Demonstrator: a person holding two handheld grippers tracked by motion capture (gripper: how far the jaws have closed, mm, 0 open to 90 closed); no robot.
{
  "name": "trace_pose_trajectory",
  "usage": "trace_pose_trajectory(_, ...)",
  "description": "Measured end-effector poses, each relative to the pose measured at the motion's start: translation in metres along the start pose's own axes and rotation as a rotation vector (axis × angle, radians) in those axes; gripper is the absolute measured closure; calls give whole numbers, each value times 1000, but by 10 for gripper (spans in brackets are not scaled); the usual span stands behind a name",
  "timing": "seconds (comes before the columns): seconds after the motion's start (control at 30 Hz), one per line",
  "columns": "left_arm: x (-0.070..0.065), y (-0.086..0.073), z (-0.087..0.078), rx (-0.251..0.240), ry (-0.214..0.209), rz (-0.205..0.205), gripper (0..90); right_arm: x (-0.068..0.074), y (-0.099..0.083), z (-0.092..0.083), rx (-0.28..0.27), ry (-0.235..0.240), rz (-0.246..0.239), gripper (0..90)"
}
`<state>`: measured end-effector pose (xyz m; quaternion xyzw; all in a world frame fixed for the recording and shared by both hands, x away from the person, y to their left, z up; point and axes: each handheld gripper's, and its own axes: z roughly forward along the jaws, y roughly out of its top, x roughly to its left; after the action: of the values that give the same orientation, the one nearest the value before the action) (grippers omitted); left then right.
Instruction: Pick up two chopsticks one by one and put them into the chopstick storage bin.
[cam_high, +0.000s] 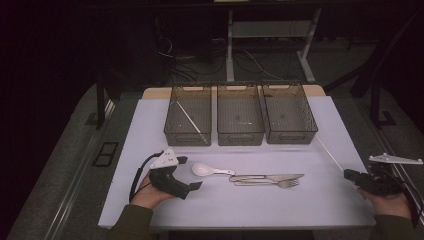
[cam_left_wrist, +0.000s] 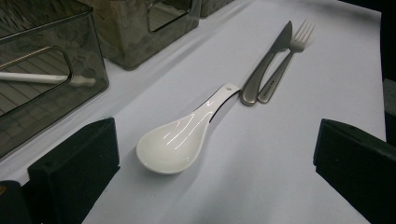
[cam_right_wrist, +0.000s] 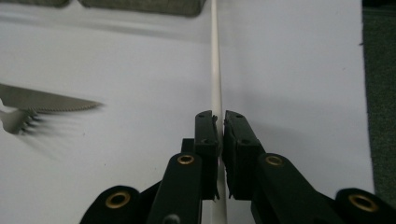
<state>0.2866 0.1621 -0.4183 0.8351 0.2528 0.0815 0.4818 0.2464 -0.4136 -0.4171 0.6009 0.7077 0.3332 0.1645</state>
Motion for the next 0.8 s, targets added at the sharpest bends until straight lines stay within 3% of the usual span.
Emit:
trace_pose_trajectory(0.3,0,0,0,4,-2,1,0,-10,8,-15,-84,3,36,843)
trace_pose_trajectory(0.43,0,-1,1,1,-3,-1,0,-15,16,-20,-108,5,17,843)
trace_pose_trajectory(0.63,1,-1,0,0,-4,-2,0,-8,36,-28,-147,32,-9,843)
trace_pose_trajectory(0.8,1,0,0,-2,-5,-3,0,6,54,-26,-159,69,-47,843)
